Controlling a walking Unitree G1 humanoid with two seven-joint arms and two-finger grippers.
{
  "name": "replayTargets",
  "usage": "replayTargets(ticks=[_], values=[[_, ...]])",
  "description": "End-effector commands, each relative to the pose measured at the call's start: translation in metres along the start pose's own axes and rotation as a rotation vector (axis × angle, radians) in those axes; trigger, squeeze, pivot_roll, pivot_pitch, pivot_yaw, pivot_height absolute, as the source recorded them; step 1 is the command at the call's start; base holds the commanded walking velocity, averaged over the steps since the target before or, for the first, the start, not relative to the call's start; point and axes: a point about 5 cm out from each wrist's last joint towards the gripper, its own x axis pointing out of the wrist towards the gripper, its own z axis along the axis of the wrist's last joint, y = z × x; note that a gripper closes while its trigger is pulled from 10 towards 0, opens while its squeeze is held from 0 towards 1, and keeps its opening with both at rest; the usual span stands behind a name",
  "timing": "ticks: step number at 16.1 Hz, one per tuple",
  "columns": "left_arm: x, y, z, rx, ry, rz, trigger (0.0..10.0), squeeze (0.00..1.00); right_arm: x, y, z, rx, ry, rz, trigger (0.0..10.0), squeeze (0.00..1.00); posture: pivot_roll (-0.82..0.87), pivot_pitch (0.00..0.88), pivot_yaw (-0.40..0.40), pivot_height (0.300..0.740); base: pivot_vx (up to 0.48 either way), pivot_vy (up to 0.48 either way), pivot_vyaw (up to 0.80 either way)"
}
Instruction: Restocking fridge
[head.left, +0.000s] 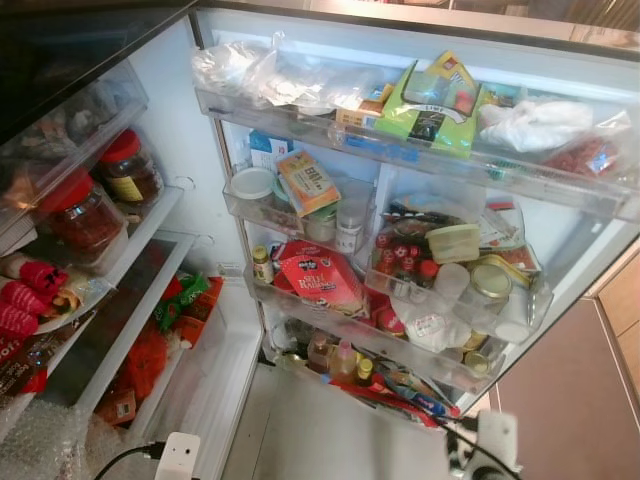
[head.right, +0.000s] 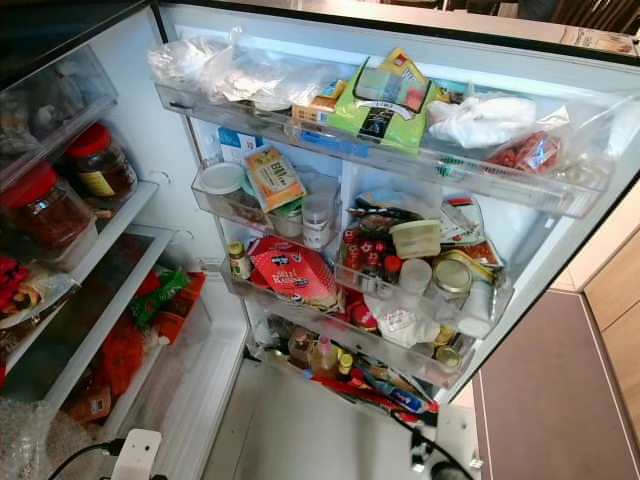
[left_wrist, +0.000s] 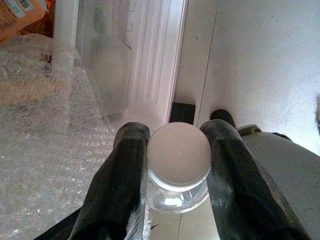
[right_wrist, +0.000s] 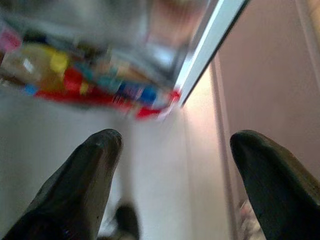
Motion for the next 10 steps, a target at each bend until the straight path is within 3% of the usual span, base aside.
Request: replayTargets(ticks=[1, 2, 5, 8, 10], values=[[-0.001, 0.004, -0.004, 0.011, 0.014, 0.011, 10.0, 0.00, 0.003, 0.002, 0.020, -0.015, -0.114, -0.002, 10.0, 0.00, -0.11, 0.042, 0.024, 0.740, 0.000, 0.000, 0.00], [-0.001, 0.004, -0.004, 0.012, 0.014, 0.011, 10.0, 0.00, 0.003, 0.004, 0.040, -0.047, -0.252, 0.000, 10.0, 0.00, -0.12, 0.042, 0.024, 0.740, 0.000, 0.000, 0.00], [-0.001, 0.004, -0.004, 0.024, 0.013, 0.006, 10.0, 0.00, -0.005, 0.005, 0.060, -0.065, -0.447, -0.004, 10.0, 0.00, -0.12, 0.040, 0.024, 0.740, 0.000, 0.000, 0.00], [-0.001, 0.005, -0.003, 0.035, 0.011, 0.001, 10.0, 0.00, -0.018, 0.012, 0.070, -0.042, -0.582, -0.011, 10.0, 0.00, -0.13, 0.033, 0.027, 0.740, 0.000, 0.000, 0.00], [0.000, 0.005, -0.003, 0.039, 0.009, 0.000, 10.0, 0.00, -0.021, 0.014, 0.073, -0.045, -0.609, -0.008, 10.0, 0.00, -0.13, 0.031, 0.026, 0.740, 0.000, 0.000, 0.00]])
